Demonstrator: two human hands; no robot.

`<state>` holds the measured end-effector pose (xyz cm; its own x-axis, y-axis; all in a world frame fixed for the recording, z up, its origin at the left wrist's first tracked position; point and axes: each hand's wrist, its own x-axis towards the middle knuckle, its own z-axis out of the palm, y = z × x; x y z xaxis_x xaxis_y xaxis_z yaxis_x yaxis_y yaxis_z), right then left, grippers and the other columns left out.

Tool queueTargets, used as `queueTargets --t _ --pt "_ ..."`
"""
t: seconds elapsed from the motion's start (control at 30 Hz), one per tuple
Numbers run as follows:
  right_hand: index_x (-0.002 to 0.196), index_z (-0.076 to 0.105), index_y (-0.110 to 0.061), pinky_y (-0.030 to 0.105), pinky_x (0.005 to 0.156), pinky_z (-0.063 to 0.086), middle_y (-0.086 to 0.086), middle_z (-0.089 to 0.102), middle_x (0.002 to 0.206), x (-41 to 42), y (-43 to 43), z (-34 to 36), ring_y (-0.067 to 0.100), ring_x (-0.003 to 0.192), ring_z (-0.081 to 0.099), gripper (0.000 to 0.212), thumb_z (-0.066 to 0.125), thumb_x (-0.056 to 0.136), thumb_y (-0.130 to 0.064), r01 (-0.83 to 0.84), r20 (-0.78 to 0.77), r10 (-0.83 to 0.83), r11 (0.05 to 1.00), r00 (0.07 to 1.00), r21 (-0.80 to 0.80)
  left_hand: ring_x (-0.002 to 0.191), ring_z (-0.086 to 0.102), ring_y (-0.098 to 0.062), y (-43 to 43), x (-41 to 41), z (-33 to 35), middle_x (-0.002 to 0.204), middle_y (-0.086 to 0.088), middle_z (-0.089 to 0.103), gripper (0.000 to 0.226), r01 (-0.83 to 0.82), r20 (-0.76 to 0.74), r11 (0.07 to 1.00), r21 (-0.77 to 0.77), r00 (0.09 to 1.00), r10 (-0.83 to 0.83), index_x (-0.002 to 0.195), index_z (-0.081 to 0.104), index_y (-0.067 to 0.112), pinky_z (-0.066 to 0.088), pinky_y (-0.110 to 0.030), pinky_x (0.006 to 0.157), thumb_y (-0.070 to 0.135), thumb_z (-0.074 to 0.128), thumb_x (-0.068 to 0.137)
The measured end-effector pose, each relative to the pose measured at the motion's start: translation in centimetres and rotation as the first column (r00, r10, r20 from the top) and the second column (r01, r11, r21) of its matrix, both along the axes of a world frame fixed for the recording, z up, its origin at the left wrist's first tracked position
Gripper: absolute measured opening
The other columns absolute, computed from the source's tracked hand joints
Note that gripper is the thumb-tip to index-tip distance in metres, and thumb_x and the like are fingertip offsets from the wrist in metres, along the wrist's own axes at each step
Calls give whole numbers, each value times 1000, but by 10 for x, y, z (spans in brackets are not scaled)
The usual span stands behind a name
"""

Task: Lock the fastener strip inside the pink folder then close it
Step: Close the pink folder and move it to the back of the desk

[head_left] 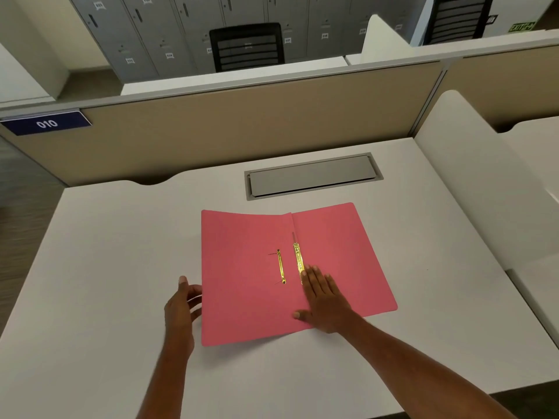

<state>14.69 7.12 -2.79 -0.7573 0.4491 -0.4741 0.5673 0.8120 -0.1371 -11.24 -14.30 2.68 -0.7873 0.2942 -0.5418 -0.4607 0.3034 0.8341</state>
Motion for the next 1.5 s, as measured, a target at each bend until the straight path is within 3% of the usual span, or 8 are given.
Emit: queueTargets --t 0.33,0.63,0.87,1.0,1.13,1.27,1.4,1.5 --pt "169 -4 -12 50 133 2 13 -15 177 4 5 20 32 164 -13 98 41 103 -69 198 -192 -271 922 943 -332 98 76 -27 34 65 37 111 -9 79 63 56 245 891 451 952 -183 112 80 18 55 -44 88 71 46 104" --pt "147 43 -63 46 124 34 -31 49 155 14 3 106 3 144 48 61 35 92 -89 250 -183 -767 410 614 -877 147 55 -2 87 146 39 157 20 60 55 549 -76 776 310 828 -555 150 60 46 51 -43 116 68 40 104" --pt "149 54 -47 58 108 56 -5 71 142 41 30 130 27 129 70 75 26 93 -87 135 60 -905 -3 422 -991 162 25 -4 117 189 7 175 27 24 62 760 -209 646 75 645 -735 157 30 66 28 -36 127 74 49 98" --pt "140 64 -43 54 94 64 -2 76 134 66 53 126 30 119 75 54 43 101 -74 180 51 -922 21 383 -984 171 -9 -12 130 199 -24 183 16 -7 81 843 -296 502 -193 438 -849 173 4 44 8 -52 139 64 46 107" --pt "140 63 -31 44 83 65 0 78 128 86 75 113 28 110 77 37 68 103 -33 388 -92 -940 223 329 -894 169 -21 -33 136 203 -49 181 -3 -26 91 784 -235 235 -575 116 -965 173 -12 30 0 -57 138 64 43 108" --pt "148 52 -23 38 79 64 5 70 138 99 92 85 22 106 71 48 63 102 -16 662 -192 -918 384 347 -644 167 -22 -42 138 208 -59 179 -12 -27 91 652 -131 79 -754 -32 -991 174 -10 27 -3 -55 138 60 45 108" --pt "154 41 -18 49 103 57 12 49 158 101 88 63 33 130 60 58 59 99 -17 672 -235 -716 698 657 -246 167 -23 -40 141 216 -61 180 -11 -26 89 597 -127 93 -797 -16 -992 174 -9 30 -4 -53 138 54 47 109" --pt "160 28 -13 56 126 34 14 24 173 100 78 43 36 157 30 78 59 100 -53 400 -130 -402 915 906 -45 167 -23 -39 139 220 -63 180 -11 -26 89 567 -130 101 -817 -12 -991 173 -12 30 -5 -52 138 54 45 109"
